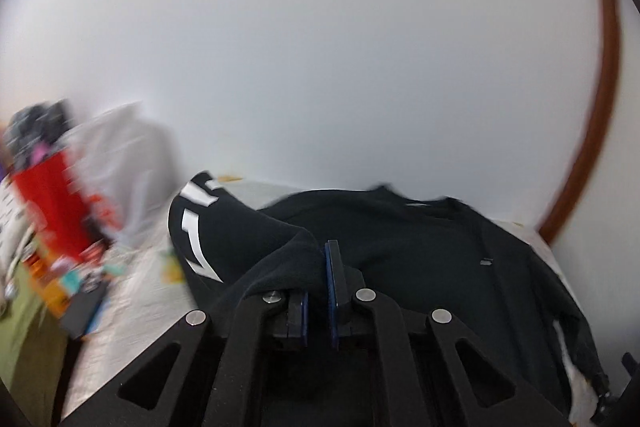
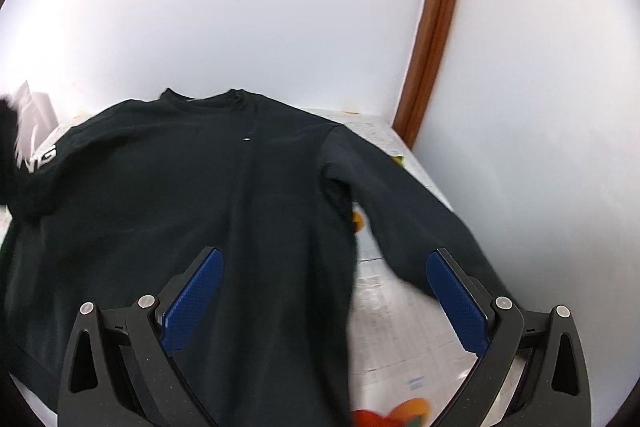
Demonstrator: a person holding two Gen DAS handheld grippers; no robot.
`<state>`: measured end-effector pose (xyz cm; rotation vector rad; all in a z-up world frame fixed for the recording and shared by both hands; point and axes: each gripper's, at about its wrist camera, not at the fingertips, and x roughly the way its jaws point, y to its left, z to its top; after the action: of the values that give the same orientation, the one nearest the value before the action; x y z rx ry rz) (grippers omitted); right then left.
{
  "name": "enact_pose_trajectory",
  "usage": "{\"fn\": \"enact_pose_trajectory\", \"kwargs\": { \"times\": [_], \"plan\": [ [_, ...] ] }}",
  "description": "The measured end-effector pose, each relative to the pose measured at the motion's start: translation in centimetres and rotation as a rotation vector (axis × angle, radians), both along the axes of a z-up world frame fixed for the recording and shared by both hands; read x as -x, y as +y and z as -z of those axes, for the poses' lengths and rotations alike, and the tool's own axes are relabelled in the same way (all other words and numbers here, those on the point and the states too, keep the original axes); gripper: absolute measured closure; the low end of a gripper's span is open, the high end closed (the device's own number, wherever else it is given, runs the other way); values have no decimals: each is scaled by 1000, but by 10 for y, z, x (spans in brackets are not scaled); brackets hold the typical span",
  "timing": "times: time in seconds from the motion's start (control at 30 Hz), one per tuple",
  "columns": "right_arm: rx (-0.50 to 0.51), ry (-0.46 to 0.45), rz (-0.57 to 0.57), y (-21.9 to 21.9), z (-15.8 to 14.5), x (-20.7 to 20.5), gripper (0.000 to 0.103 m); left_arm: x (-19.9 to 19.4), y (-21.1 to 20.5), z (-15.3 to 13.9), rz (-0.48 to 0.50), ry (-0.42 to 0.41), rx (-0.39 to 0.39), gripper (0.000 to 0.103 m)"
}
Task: Fold small clothes
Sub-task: 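Fold the printed sleeve across the sweatshirt body with the left gripper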
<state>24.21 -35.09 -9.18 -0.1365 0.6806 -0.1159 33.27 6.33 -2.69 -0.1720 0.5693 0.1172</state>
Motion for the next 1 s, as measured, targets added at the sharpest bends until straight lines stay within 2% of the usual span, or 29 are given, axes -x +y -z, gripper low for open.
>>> {"fn": "enact_pose_trajectory", "kwargs": {
  "times": [0.17,0.27,0.43,0.57,0.63,0.7,0.77,0.83,0.9,1.0],
  "plan": [
    [2,29,29,-34,23,5,3,-54,-91,13,175,45,-37,96],
    [-9,66,60,-48,42,12,3,-78,-130,32,229,94,-61,96],
    [-23,106,89,-67,63,22,3,-95,-143,58,233,178,-33,96],
    [-35,117,98,-71,69,22,3,-88,-144,57,238,196,-4,94],
    [-34,115,96,-69,66,24,3,-84,-151,52,266,208,14,79],
    [-35,102,90,-66,61,27,3,-70,-148,43,305,194,41,51],
    [-32,87,77,-58,52,30,3,-53,-148,32,353,156,60,36],
    [-29,67,58,-47,41,29,2,-33,-150,17,398,113,39,33],
    [-32,49,32,-32,29,29,3,-17,-146,2,414,72,26,23],
    [-44,26,-12,-9,12,25,3,4,-128,-16,415,30,38,19]
  ]
}}
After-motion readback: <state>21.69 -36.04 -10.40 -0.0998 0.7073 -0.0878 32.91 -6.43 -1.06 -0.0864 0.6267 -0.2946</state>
